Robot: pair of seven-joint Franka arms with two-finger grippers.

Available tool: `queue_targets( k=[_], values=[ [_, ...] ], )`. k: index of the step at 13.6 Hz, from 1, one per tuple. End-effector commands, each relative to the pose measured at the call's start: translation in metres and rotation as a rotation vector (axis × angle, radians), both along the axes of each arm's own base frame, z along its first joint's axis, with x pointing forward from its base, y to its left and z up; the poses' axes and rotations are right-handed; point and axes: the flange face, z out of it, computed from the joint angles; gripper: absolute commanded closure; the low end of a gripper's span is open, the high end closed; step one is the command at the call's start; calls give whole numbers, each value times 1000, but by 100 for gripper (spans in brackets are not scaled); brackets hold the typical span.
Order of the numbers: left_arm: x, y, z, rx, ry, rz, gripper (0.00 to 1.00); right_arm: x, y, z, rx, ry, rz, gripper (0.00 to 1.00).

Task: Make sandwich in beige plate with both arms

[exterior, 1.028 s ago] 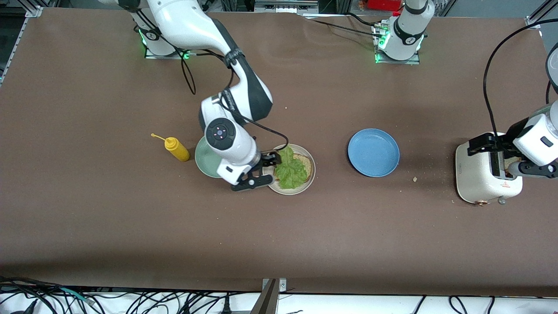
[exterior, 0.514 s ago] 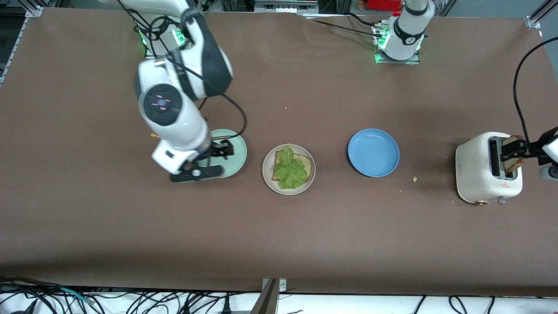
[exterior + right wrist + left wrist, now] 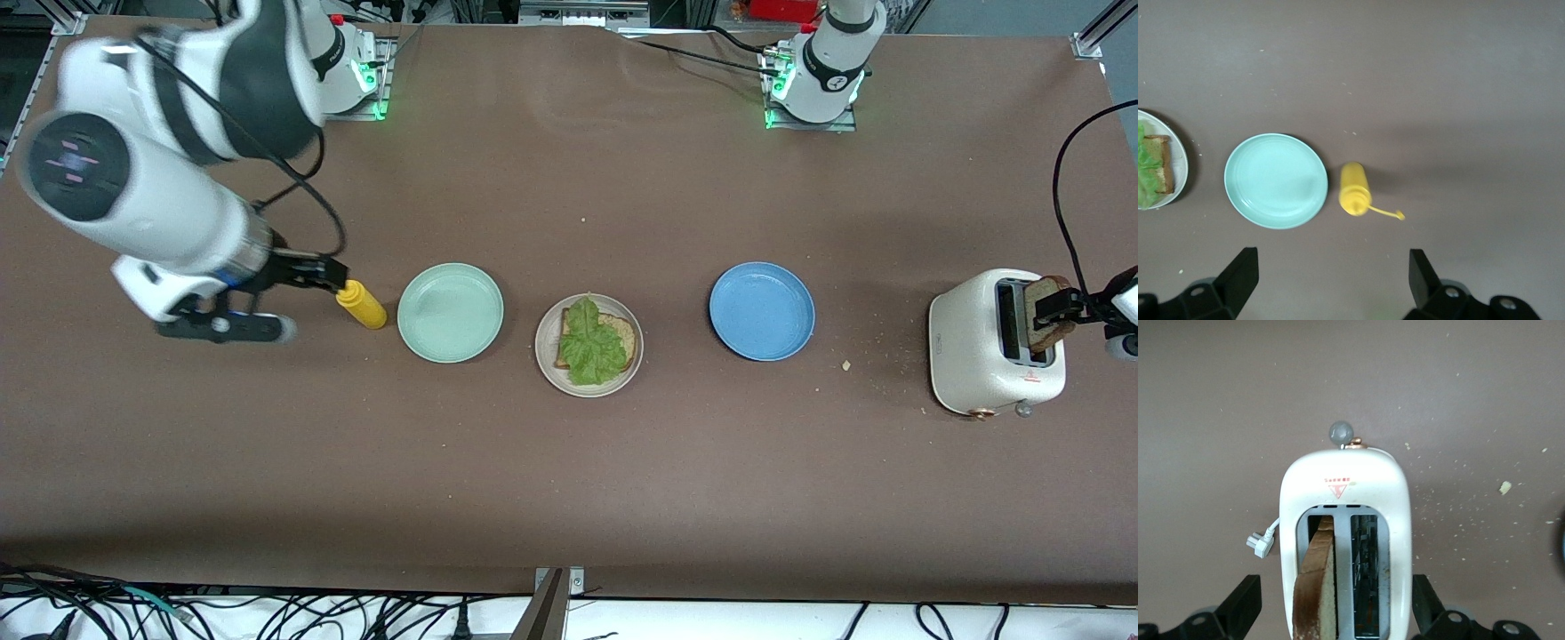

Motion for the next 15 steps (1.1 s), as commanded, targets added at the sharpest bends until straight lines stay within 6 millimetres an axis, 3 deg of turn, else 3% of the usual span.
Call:
queue_targets(
  k=[1,3,4,5,7,8,9,11,15],
  values=[
    [-22,17,-7,11,-27,-23,1,-8,-70,27,95,11,-59,0],
    [-29,25,-24,12,-36,-13,1,-15,-103,45,98,-8,-70,0],
    [-32,29,-31,12,-36,-6,1,-26,-108,58,64,-16,-51,0],
    [-33,30,-34,10,-32,-5,12,-40,-115,65,44,-11,-42,0],
    [-34,33,-39,5,-19,1,72,-63,-129,72,-4,-35,-38,0],
    [-35,37,-37,6,-20,6,91,-67,-139,72,-16,-70,-49,0],
    [-35,38,-35,7,-24,6,100,-77,-149,64,-17,-94,-64,0],
    [-34,39,-28,15,-33,4,100,-94,-153,51,-11,-174,-52,0],
    [-30,35,-4,26,-33,-3,100,-88,-176,60,5,-143,-9,0]
  ],
)
